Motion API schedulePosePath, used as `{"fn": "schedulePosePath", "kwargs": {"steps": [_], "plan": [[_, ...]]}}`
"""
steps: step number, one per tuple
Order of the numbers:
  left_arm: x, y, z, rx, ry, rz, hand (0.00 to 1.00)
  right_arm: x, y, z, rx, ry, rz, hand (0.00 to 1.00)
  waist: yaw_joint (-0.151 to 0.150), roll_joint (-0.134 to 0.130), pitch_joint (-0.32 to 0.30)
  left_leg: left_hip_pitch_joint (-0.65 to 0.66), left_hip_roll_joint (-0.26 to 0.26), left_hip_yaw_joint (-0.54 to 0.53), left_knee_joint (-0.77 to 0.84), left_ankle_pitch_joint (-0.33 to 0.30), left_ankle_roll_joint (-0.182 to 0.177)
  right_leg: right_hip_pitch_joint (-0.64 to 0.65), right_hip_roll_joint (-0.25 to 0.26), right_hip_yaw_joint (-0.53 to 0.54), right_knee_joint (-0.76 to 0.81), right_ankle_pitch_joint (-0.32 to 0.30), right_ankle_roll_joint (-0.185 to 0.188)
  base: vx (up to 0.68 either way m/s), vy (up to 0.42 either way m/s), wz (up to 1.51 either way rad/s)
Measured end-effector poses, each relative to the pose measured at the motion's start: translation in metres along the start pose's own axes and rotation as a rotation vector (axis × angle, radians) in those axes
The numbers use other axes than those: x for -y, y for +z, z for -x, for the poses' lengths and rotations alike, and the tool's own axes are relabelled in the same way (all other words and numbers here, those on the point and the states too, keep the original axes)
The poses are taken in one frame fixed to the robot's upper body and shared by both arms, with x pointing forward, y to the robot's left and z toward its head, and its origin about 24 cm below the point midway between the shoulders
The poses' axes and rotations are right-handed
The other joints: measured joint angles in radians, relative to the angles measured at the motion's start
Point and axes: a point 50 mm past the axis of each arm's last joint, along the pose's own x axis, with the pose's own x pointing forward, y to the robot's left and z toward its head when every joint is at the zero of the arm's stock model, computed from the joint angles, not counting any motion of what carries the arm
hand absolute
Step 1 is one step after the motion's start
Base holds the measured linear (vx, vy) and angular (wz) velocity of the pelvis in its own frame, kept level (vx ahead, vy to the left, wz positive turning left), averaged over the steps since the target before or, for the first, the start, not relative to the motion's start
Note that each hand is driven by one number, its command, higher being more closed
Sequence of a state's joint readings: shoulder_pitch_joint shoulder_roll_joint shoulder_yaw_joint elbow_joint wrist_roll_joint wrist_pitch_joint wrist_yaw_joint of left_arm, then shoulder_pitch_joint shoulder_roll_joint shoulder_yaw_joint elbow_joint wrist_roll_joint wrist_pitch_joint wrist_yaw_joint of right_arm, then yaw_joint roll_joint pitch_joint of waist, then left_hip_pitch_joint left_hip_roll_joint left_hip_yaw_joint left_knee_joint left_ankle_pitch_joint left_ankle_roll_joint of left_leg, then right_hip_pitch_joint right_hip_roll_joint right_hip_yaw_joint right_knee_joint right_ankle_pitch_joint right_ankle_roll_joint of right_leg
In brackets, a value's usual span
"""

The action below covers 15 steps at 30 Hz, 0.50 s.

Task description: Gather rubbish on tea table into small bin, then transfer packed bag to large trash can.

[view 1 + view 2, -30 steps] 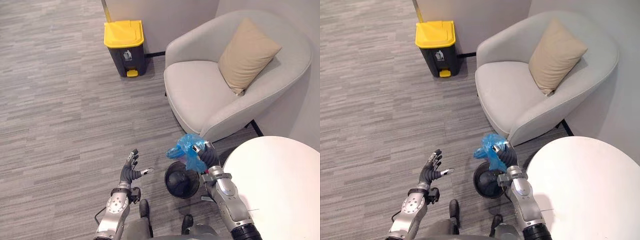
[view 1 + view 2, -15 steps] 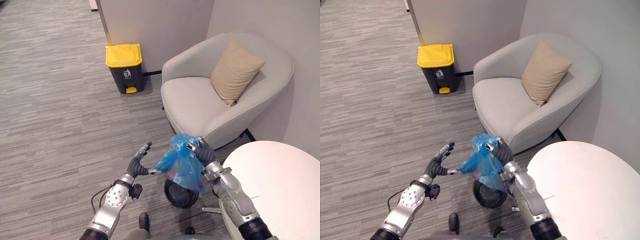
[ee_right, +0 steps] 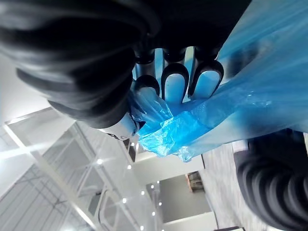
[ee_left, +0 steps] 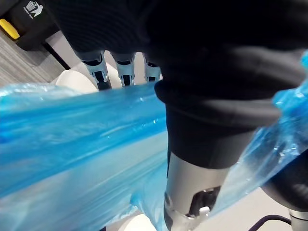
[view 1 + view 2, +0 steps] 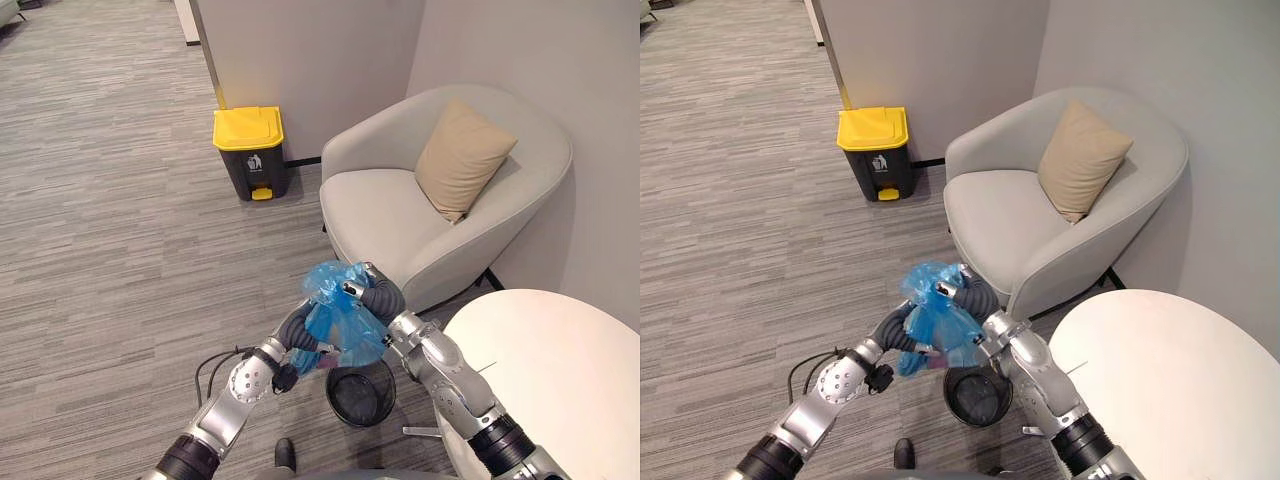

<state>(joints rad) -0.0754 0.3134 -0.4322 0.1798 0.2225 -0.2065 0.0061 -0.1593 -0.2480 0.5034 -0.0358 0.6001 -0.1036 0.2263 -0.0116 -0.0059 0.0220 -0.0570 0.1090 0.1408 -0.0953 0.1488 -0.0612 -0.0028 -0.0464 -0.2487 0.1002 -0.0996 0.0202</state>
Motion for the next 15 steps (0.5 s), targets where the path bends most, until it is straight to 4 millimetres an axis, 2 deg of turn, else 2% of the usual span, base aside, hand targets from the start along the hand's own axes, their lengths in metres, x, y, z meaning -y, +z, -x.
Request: {"fn": "schedulePosePath", "kwargs": {"steps": [8,15], "plan": [[0.004,-0.001,-0.009,-0.013,0.077,-0.02,0.0,-0.014,-0.008,-0.002,-0.027,0.061,-0.077,1.0,-0.001,-0.004,-0.008,0.002,0.014,-0.002,0.0,0.006,-0.008,0.002,0.013,0.001,0.0,0.004,-0.006,0.0,0.0,0.0],[0.013,-0.008,-0.01,-0.052,0.061,-0.002,0.0,-0.024,-0.016,-0.003,-0.077,0.101,-0.094,1.0,0.001,-0.004,-0.031,0.016,0.015,-0.003,0.0,0.006,-0.009,0.013,0.014,0.002,0.0,0.004,-0.006,0.0,0.0,0.0]]}}
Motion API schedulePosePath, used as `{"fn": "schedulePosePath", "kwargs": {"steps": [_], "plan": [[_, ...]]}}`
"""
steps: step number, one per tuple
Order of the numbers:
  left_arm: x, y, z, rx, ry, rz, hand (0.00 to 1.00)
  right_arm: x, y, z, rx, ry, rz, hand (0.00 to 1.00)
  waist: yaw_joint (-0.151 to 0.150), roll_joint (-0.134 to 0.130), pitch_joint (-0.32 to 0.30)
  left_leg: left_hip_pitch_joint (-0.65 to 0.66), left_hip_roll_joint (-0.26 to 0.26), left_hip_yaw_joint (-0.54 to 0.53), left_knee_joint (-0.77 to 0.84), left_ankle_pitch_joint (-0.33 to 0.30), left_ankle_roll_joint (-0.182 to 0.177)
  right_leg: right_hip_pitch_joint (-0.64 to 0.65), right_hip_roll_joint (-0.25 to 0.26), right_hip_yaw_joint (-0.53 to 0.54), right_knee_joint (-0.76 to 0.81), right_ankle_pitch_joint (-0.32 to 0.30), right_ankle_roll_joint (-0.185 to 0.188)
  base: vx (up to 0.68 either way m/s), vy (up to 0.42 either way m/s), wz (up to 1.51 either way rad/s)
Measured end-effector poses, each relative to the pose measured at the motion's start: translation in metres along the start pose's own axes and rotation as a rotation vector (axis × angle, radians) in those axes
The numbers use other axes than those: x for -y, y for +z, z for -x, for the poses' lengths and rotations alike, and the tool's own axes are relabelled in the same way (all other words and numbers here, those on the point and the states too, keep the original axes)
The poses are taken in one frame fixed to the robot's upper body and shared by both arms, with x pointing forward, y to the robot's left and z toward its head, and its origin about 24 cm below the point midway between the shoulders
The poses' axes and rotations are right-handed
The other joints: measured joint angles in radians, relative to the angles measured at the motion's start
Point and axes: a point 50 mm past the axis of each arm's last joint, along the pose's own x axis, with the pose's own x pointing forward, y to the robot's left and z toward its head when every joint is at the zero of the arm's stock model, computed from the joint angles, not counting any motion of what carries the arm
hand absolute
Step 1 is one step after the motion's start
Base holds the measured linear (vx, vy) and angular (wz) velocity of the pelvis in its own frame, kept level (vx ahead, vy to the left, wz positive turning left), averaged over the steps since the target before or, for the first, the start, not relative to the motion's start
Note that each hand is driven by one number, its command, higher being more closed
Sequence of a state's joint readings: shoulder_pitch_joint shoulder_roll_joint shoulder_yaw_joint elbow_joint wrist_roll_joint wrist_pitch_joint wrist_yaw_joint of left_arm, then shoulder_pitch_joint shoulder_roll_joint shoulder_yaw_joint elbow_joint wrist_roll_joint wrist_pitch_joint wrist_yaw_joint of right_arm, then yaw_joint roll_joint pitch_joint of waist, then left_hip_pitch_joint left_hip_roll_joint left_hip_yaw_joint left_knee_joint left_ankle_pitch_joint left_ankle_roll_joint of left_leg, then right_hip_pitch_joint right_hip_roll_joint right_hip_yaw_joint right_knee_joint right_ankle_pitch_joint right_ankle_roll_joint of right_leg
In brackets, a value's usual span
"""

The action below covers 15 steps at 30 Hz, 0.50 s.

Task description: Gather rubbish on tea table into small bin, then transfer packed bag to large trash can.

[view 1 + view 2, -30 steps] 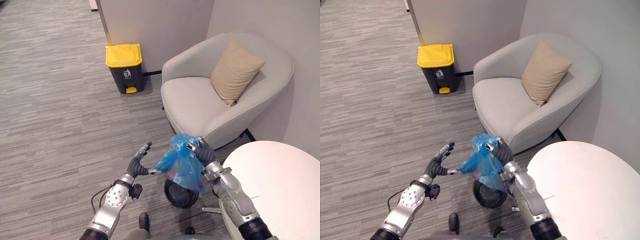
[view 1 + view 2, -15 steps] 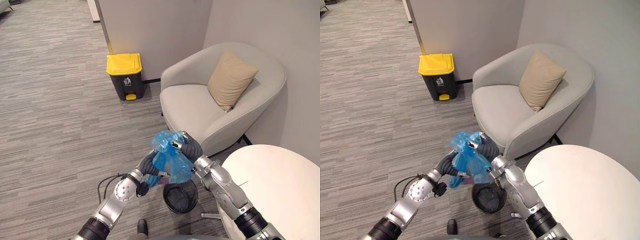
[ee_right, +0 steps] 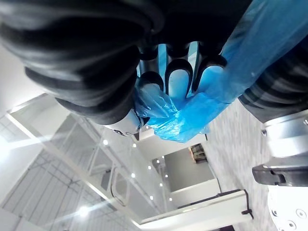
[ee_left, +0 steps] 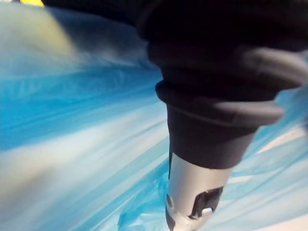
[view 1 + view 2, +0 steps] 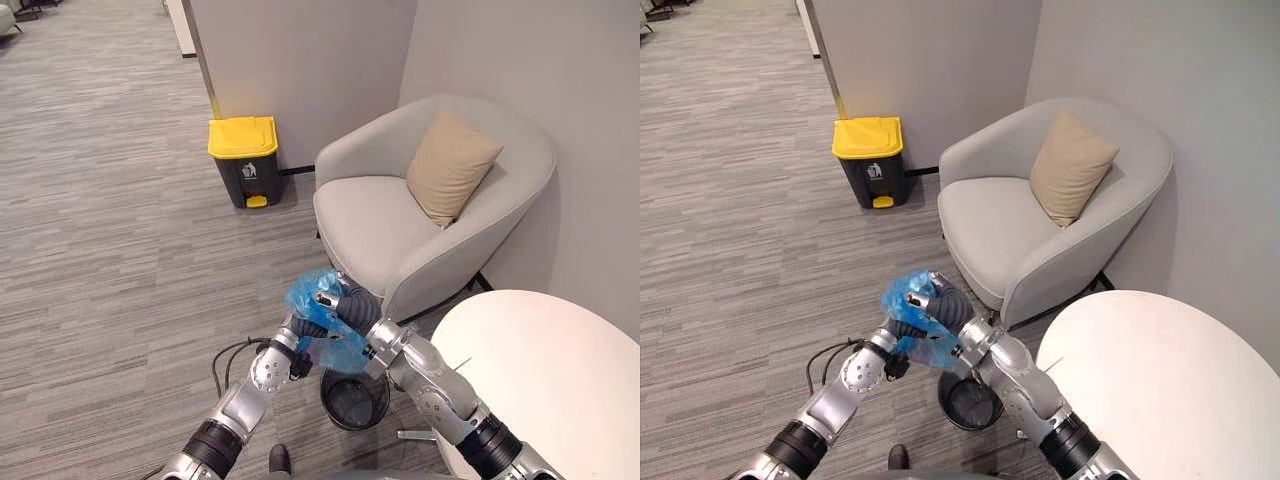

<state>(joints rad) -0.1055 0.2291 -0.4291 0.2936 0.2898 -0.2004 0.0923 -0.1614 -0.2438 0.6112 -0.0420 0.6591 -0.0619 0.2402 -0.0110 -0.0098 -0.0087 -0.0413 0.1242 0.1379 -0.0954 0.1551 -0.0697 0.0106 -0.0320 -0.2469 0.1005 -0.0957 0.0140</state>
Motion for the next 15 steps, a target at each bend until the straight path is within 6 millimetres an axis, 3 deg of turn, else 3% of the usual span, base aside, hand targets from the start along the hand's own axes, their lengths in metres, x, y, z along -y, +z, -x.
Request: {"fn": "schedulePosePath", "kwargs": {"steps": [10,15], "plan": [[0.009,-0.009,0.002,-0.039,-0.041,-0.026,0.0,-0.006,-0.003,-0.004,-0.018,0.014,0.002,1.0,0.014,0.0,0.0,0.003,0.004,0.0,-0.006,-0.001,-0.001,-0.001,-0.003,0.003,0.0,0.0,0.0,-0.01,0.002,0.0],[0.01,-0.01,0.002,-0.043,-0.042,-0.023,0.0,-0.009,0.006,-0.015,-0.012,0.061,0.046,1.0,0.024,0.0,0.0,0.001,0.004,0.0,-0.001,-0.001,-0.001,-0.001,-0.002,0.003,-0.001,0.0,0.0,0.0,0.0,0.0]]}}
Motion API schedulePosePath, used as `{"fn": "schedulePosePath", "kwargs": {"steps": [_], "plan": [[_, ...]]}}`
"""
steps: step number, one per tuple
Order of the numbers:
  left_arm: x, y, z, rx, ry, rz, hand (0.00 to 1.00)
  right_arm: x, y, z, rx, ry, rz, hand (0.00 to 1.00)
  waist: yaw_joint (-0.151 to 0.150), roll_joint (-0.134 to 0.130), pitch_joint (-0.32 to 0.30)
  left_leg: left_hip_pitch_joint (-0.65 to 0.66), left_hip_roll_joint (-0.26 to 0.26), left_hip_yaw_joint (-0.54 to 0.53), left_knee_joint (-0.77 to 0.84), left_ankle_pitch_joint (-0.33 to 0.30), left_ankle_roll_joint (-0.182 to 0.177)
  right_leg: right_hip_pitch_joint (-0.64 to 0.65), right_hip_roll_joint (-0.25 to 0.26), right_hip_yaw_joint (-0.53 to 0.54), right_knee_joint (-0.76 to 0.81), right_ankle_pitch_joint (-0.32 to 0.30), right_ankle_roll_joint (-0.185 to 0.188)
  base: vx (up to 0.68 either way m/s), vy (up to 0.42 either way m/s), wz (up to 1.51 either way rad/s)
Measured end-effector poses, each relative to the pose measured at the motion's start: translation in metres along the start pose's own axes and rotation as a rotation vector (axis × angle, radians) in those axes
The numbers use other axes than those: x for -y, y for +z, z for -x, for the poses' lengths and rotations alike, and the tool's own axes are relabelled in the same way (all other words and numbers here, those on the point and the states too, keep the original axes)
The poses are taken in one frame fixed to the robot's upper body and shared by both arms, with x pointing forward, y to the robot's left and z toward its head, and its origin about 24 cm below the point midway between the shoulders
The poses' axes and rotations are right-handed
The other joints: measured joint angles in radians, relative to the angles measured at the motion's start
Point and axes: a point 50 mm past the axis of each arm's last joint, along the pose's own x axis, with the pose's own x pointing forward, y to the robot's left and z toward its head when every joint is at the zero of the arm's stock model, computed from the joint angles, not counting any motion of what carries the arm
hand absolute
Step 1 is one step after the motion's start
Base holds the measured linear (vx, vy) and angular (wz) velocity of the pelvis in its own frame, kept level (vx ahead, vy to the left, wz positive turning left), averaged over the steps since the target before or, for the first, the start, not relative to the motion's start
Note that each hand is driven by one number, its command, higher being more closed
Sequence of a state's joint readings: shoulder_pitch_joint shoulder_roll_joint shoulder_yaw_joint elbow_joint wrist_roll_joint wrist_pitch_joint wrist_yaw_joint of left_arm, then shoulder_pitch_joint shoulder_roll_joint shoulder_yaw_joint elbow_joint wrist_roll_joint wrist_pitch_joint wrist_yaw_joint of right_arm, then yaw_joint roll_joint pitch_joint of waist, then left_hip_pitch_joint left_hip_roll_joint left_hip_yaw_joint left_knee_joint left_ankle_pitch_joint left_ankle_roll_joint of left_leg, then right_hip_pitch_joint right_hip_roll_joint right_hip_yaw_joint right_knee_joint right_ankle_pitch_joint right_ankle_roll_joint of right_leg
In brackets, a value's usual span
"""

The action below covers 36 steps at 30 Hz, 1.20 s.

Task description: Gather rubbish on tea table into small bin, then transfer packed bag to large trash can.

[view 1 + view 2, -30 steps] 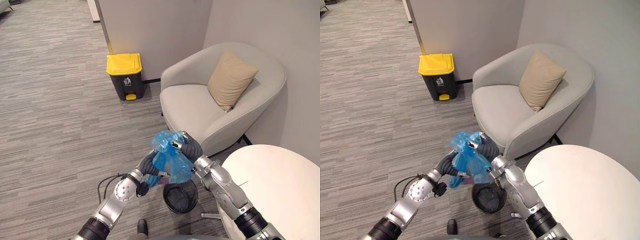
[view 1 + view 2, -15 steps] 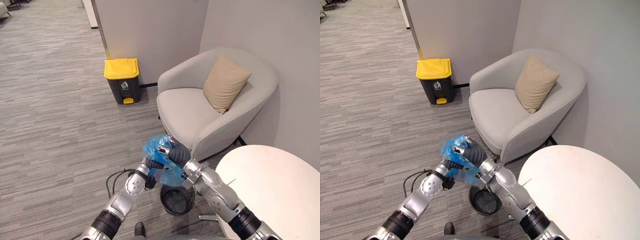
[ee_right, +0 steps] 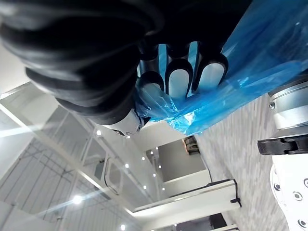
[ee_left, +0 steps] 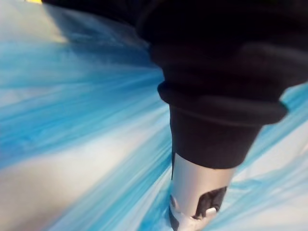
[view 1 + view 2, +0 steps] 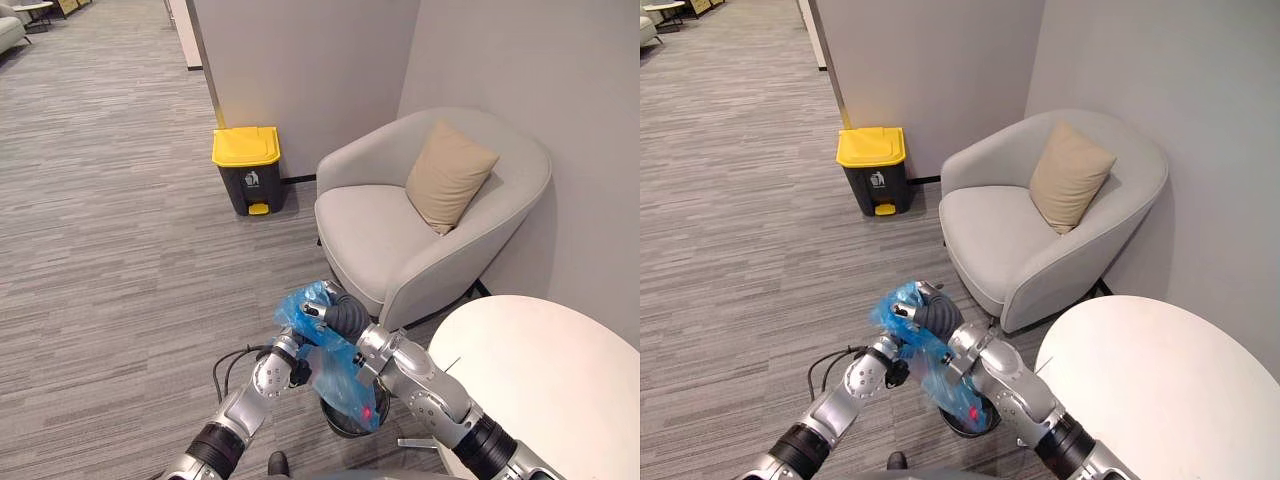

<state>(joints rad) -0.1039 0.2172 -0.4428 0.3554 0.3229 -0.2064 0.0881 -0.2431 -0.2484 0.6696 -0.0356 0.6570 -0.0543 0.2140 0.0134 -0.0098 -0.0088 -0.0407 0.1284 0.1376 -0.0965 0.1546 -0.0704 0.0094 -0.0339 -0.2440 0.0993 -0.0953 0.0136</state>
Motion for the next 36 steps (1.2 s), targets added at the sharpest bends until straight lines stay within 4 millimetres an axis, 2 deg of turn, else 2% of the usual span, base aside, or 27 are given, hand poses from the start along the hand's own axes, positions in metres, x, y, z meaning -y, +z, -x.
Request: {"fn": "schedulePosePath", "kwargs": {"steps": [4,18,19,30,36], "plan": [[0.002,-0.006,0.001,-0.028,-0.009,-0.002,0.0,-0.001,0.005,-0.005,0.011,0.019,0.018,1.0,0.003,0.0,0.0,-0.002,-0.001,-0.002,0.0,0.0,0.0,0.0,0.002,-0.002,-0.001,0.0,0.0,0.0,0.0,0.0],[0.015,-0.018,0.01,-0.083,-0.053,0.003,0.0,-0.003,0.006,-0.007,0.015,0.033,0.019,1.0,0.003,0.0,0.0,-0.002,-0.002,-0.002,0.0,0.0,0.0,-0.001,0.004,-0.001,0.0,0.0,0.0,0.0,0.0,0.0],[0.015,-0.018,0.01,-0.084,-0.053,0.003,1.0,-0.004,0.006,-0.008,0.016,0.034,0.018,1.0,0.003,0.0,0.0,-0.002,-0.002,-0.002,0.0,0.0,0.0,-0.001,0.004,-0.001,0.0,0.0,0.0,0.0,0.0,0.0],[0.016,-0.013,0.005,-0.059,-0.059,-0.034,1.0,-0.014,0.005,-0.02,0.014,0.087,0.015,1.0,0.003,0.0,0.0,-0.002,-0.001,-0.002,0.0,0.0,0.0,0.0,0.004,-0.002,0.0,0.0,0.0,0.0,0.0,0.0],[0.016,-0.012,0.004,-0.068,-0.044,0.032,1.0,-0.016,0.005,-0.021,0.014,0.092,0.012,1.0,0.003,0.0,0.0,-0.002,-0.001,-0.002,0.0,0.0,0.0,0.0,0.003,-0.002,0.0,0.0,0.0,0.0,0.0,0.0]]}}
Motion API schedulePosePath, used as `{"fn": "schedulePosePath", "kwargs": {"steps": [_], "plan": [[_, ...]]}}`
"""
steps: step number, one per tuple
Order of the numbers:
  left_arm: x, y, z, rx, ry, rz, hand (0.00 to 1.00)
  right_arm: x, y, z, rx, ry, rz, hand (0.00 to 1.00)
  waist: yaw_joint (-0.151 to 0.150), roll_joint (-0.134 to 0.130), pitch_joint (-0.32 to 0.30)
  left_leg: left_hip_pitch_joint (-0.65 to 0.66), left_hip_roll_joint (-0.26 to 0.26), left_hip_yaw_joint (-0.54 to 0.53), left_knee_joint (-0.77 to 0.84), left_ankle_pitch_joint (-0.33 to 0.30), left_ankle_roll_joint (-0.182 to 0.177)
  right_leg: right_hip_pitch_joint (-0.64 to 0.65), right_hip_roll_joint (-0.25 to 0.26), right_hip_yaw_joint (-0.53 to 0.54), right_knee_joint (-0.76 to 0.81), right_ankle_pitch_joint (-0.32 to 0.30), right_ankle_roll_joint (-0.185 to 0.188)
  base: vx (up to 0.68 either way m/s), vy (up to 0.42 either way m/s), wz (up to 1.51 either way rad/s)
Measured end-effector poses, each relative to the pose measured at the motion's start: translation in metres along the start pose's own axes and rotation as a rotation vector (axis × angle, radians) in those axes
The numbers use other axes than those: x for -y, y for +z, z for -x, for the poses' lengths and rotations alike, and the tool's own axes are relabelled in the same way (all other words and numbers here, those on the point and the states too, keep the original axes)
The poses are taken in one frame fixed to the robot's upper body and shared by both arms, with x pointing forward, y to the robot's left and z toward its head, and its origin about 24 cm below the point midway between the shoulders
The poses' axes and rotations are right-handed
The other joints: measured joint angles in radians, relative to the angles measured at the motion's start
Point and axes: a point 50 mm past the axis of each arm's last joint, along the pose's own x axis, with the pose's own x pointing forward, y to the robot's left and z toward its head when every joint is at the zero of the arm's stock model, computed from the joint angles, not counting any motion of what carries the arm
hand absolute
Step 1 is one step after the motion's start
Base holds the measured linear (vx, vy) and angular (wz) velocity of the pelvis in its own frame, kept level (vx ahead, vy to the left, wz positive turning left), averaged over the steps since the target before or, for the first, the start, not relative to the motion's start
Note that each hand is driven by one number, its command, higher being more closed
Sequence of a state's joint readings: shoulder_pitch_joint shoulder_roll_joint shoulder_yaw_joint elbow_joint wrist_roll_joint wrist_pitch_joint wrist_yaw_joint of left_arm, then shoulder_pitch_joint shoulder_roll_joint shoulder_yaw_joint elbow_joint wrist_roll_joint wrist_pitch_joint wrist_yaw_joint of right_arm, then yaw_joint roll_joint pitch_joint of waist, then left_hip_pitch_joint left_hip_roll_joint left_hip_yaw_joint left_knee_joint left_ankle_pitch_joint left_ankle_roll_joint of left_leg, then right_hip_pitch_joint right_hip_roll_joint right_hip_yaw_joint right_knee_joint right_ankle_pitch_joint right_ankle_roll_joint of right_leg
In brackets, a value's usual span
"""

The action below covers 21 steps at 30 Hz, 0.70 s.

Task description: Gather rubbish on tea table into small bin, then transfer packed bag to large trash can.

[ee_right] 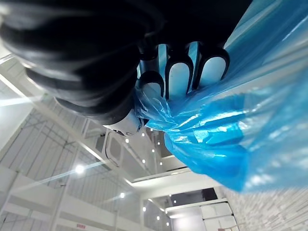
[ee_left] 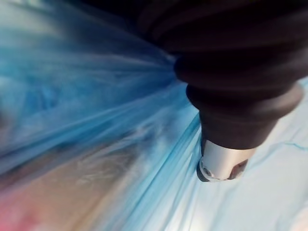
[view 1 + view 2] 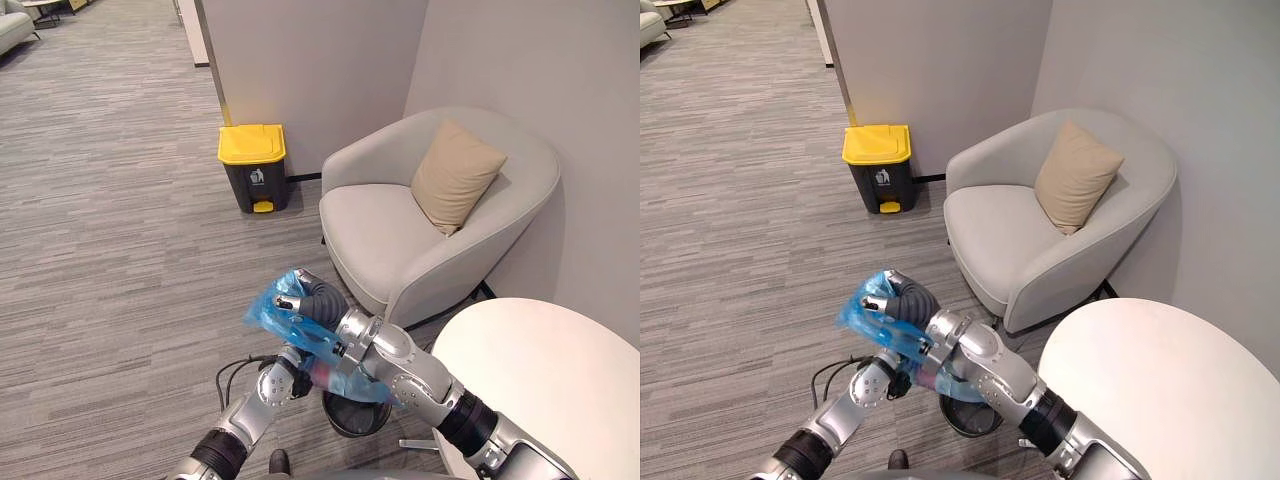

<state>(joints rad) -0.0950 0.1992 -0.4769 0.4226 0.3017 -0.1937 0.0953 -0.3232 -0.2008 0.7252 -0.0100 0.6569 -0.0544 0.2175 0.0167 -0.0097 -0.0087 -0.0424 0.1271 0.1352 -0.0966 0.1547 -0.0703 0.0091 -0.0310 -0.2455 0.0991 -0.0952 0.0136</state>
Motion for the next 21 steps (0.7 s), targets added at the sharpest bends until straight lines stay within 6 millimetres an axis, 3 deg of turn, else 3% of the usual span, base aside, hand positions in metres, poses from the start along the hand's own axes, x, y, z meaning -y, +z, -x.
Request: {"fn": "schedulePosePath", "kwargs": {"steps": [8,9,15,21], "plan": [[-0.006,-0.001,-0.001,-0.02,0.055,0.077,1.0,-0.001,0.0,-0.001,0.005,0.004,-0.004,1.0,0.0,0.0,0.0,0.0,0.0,0.0,0.0,0.0,0.0,0.0,-0.003,0.0,-0.001,0.0,0.0,0.0,0.0,0.0],[-0.008,-0.001,-0.001,-0.022,0.07,0.095,1.0,-0.002,0.0,-0.001,0.007,0.005,-0.004,0.0,-0.001,0.0,0.0,0.0,0.0,0.0,0.0,0.0,0.0,0.0,-0.004,0.0,-0.001,0.0,0.0,0.0,0.0,0.0],[-0.015,0.001,-0.003,-0.025,0.138,0.184,1.0,-0.002,-0.002,0.0,0.021,-0.024,0.062,0.0,-0.001,0.0,0.0,0.0,0.0,0.0,-0.003,0.0,0.0,0.0,-0.004,0.0,0.0,0.0,0.0,0.0,0.0,0.0],[-0.026,-0.006,0.005,-0.053,0.233,0.249,1.0,0.017,-0.011,0.019,-0.038,-0.14,0.294,0.0,-0.001,-0.002,0.001,-0.001,0.0,0.0,-0.006,0.0,0.0,-0.001,-0.005,0.0,0.0,-0.002,0.002,0.0,0.0,0.0]]}}
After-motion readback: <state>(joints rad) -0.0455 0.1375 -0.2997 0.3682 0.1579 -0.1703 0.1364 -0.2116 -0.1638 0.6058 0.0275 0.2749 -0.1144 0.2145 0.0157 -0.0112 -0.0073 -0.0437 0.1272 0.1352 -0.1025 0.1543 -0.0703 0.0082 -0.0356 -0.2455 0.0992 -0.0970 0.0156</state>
